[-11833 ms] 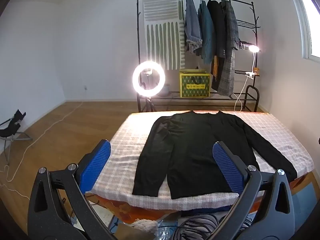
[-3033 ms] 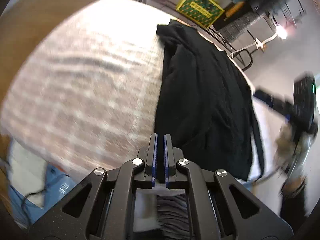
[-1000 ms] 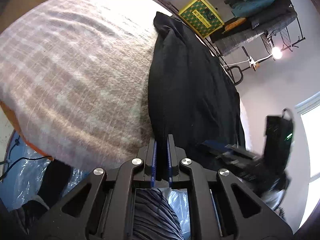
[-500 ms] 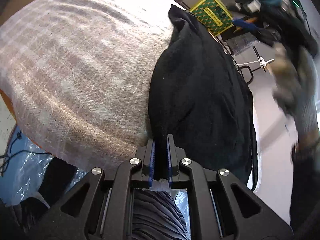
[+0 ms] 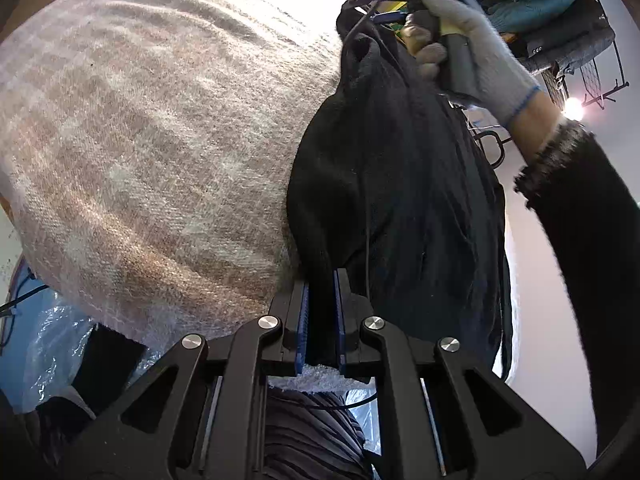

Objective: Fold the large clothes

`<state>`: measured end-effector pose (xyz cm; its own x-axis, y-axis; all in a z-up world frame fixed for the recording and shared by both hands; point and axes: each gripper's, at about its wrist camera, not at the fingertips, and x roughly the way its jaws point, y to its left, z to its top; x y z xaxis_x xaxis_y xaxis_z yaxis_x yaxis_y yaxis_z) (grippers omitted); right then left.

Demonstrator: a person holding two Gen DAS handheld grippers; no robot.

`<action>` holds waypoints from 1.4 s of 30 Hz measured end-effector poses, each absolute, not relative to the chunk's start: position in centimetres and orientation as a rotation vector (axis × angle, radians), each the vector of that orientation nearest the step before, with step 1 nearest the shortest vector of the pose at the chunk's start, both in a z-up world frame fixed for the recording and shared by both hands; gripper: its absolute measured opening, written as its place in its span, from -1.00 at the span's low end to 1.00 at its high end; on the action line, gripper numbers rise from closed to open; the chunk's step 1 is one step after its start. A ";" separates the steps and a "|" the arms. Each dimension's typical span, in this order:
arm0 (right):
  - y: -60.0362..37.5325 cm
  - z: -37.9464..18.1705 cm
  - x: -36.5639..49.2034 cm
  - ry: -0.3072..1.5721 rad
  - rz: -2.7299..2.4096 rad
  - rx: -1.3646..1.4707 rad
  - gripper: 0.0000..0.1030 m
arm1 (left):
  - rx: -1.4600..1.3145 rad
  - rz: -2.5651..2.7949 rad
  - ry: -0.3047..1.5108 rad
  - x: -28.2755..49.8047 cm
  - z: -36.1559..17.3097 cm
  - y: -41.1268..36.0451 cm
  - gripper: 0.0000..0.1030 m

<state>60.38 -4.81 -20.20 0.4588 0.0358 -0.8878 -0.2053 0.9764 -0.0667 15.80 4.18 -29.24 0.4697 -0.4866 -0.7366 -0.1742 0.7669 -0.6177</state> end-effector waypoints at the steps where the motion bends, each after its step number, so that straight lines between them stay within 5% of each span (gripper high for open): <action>1: -4.8 -20.5 60.8 1.088 0.141 -0.190 -0.10 | -0.701 -0.214 1.087 15.8 -29.2 4.2 -0.85; 6: -5.4 -21.7 61.7 1.092 0.135 -0.204 -1.00 | -0.681 -0.221 1.088 15.8 -29.3 4.4 -0.85; 13: -9.0 -18.3 63.1 0.973 0.060 -0.054 -1.00 | -0.678 -0.220 1.080 15.8 -29.3 4.1 -0.85; 21: -10.0 -21.0 64.4 1.042 0.037 -0.054 -1.00 | -0.670 -0.213 1.087 15.9 -29.1 3.6 -0.85; 24: -11.2 -19.6 63.0 1.015 0.084 0.012 -0.54 | -0.693 -0.215 1.092 16.0 -29.2 4.1 -0.85; 34: -15.4 -9.8 50.2 0.888 0.243 0.130 -0.39 | -0.671 -0.172 1.015 14.3 -27.3 7.6 -0.74; 42: -17.4 -10.7 37.4 0.939 0.361 0.175 -0.31 | -0.696 -0.175 1.034 14.1 -27.8 8.2 -0.74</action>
<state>37.35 -17.41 -10.67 0.5368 0.3765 -0.7550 -0.2257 0.9264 0.3015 14.09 8.17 -27.83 0.5187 -0.4469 -0.7289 -0.1829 0.7748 -0.6052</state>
